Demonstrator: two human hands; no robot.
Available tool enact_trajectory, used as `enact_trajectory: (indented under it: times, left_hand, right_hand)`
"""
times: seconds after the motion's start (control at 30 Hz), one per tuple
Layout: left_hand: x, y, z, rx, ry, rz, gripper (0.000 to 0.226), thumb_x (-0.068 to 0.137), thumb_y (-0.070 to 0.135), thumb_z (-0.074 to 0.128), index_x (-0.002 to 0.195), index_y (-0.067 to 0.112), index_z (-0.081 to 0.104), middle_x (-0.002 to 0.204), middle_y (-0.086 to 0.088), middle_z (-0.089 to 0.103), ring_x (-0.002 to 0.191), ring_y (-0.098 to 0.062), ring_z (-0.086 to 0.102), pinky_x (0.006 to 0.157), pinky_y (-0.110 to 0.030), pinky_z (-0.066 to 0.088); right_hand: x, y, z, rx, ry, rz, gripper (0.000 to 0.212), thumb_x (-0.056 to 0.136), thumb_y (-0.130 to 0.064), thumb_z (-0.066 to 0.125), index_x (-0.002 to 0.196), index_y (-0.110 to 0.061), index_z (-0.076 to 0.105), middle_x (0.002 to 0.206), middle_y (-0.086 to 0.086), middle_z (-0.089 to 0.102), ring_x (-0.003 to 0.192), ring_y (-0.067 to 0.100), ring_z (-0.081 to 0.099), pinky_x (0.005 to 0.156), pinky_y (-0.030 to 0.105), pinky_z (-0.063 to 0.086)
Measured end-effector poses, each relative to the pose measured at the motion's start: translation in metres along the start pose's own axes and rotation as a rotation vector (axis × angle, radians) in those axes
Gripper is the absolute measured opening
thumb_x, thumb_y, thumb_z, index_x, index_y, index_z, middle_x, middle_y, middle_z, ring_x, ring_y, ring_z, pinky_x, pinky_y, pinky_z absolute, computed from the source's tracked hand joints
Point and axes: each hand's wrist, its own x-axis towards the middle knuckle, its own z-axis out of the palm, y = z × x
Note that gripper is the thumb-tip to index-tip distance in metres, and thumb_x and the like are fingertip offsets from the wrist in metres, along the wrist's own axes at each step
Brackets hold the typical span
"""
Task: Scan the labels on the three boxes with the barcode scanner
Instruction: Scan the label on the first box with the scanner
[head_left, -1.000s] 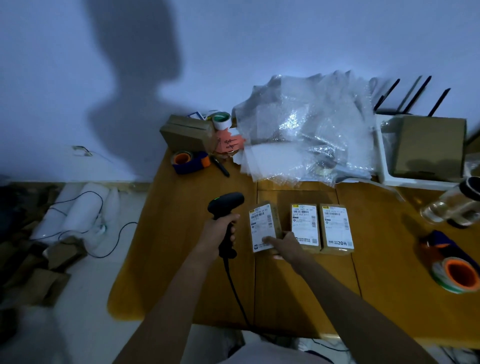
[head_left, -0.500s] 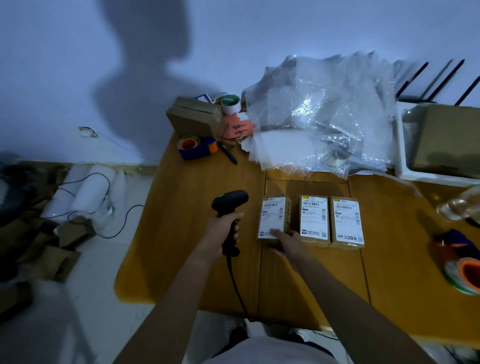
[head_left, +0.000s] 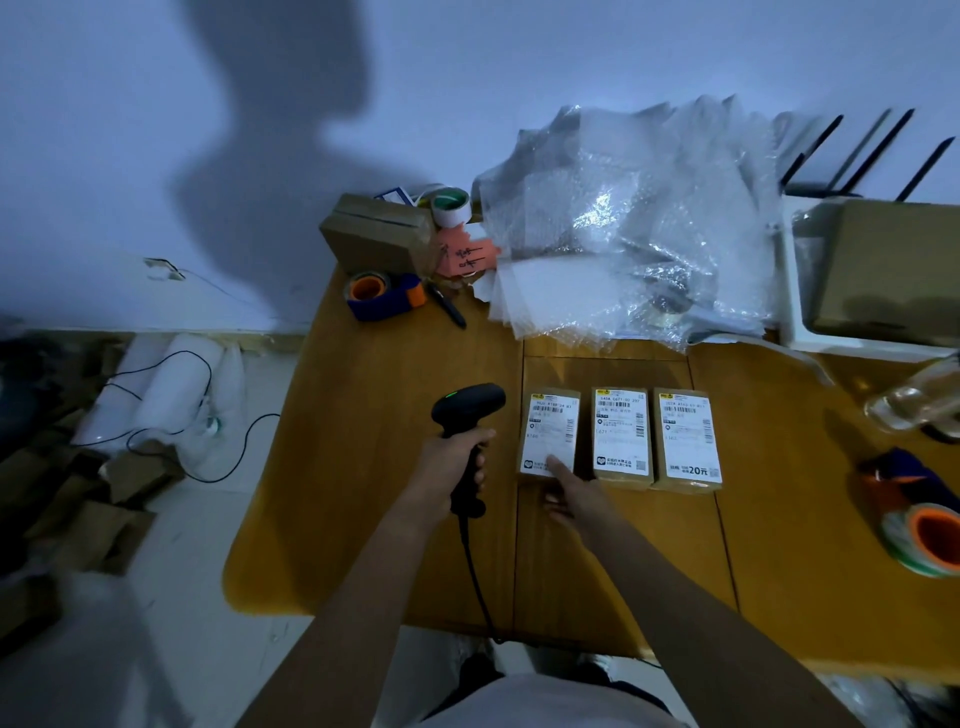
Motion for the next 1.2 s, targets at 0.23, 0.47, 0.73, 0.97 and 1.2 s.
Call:
enact_trajectory:
  times: [0.23,0.47,0.73,0.97,1.2]
  left_hand:
    - [-0.002,-0.002,0.003,0.026,-0.003,0.001,0.019,0.089,0.025,0.077,0.085,0.009,0.066,0.057,-0.001,0.055,0.047,-0.014,0.051,0.049,-0.026,0.046]
    - [-0.005,0.000,0.005,0.043,-0.038,0.009,0.022,0.089,0.025,0.077,0.082,0.010,0.064,0.058,-0.002,0.054,0.047,-0.015,0.050,0.050,-0.027,0.045]
    - [-0.006,0.000,0.007,0.068,-0.034,0.007,0.024,0.089,0.026,0.077,0.076,0.011,0.063,0.056,-0.001,0.055,0.047,-0.015,0.051,0.051,-0.027,0.046]
    - [-0.008,-0.001,0.009,0.080,-0.029,0.013,0.024,0.089,0.024,0.078,0.080,0.009,0.062,0.058,-0.003,0.055,0.046,-0.016,0.050,0.048,-0.026,0.046]
    - [-0.011,0.000,0.012,0.093,-0.034,0.018,0.023,0.089,0.024,0.077,0.080,0.010,0.062,0.059,-0.003,0.054,0.047,-0.016,0.051,0.047,-0.026,0.046]
  right_hand:
    - [0.002,-0.002,0.000,0.030,0.029,0.029,0.045,0.090,-0.046,0.073,0.115,-0.010,0.065,0.106,0.015,0.070,0.092,0.027,0.067,0.077,0.035,0.056]
    - [0.006,-0.003,-0.002,0.041,0.065,0.056,0.052,0.090,-0.052,0.071,0.118,-0.009,0.065,0.102,0.013,0.072,0.086,0.027,0.068,0.063,0.031,0.051]
    - [0.009,-0.001,-0.012,0.031,0.010,0.061,0.053,0.087,-0.042,0.077,0.124,-0.005,0.066,0.106,0.015,0.072,0.083,0.023,0.067,0.062,0.031,0.049]
    - [0.020,0.002,-0.018,0.038,0.056,0.073,0.056,0.082,-0.042,0.082,0.119,-0.001,0.070,0.095,0.014,0.074,0.065,0.018,0.064,0.048,0.027,0.046]
    - [0.023,0.007,-0.020,0.103,0.072,0.066,0.060,0.082,-0.044,0.081,0.124,-0.004,0.066,0.115,0.019,0.076,0.071,0.021,0.069,0.045,0.025,0.049]
